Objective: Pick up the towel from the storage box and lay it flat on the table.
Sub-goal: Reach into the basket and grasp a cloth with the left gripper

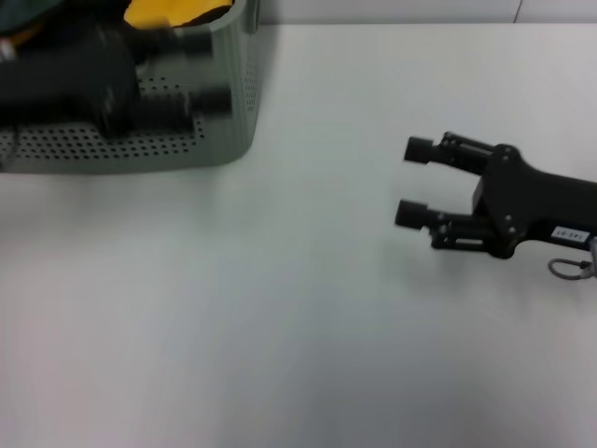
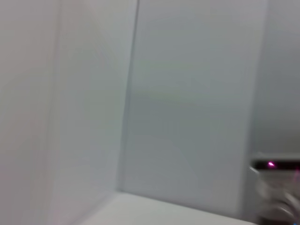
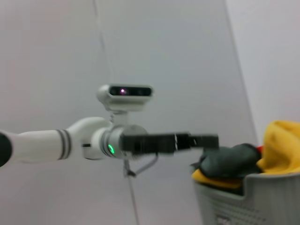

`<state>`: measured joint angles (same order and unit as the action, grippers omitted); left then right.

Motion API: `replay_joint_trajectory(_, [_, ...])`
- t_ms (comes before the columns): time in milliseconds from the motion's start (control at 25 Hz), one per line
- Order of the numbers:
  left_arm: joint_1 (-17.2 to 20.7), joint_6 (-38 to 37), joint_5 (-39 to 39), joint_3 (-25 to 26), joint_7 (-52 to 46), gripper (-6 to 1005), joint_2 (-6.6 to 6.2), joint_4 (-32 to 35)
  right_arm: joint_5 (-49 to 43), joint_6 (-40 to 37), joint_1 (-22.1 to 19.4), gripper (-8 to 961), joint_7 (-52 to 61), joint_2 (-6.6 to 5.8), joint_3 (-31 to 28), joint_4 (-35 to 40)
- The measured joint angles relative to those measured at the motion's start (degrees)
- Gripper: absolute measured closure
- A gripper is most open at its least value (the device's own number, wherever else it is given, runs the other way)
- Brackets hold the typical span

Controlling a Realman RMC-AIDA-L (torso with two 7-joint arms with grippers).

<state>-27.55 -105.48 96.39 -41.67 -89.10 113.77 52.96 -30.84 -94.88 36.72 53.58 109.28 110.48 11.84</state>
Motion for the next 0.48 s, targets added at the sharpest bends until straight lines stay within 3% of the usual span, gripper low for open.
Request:
replay_joint_trajectory(120, [-0.08, 3.45, -0.28, 2.98, -5.93, 162, 1.09, 10.40, -0.02, 0.04, -1.51, 114, -0.49, 0.17, -2.12, 0.00])
replay_joint_trajectory(280, [-0.64, 12.59, 3.93, 3.67, -13.82, 176, 1.07, 19.97, 0.07, 0.07, -3.21, 114, -1.14, 0.33, -3.14, 0.00])
replay_joint_trajectory(480, [-4.44, 25.81, 17.23, 3.72, -20.86, 194, 0.59, 22.93, -0.01, 0.44, -4.71, 115, -1.91, 0.65, -5.10, 0.02])
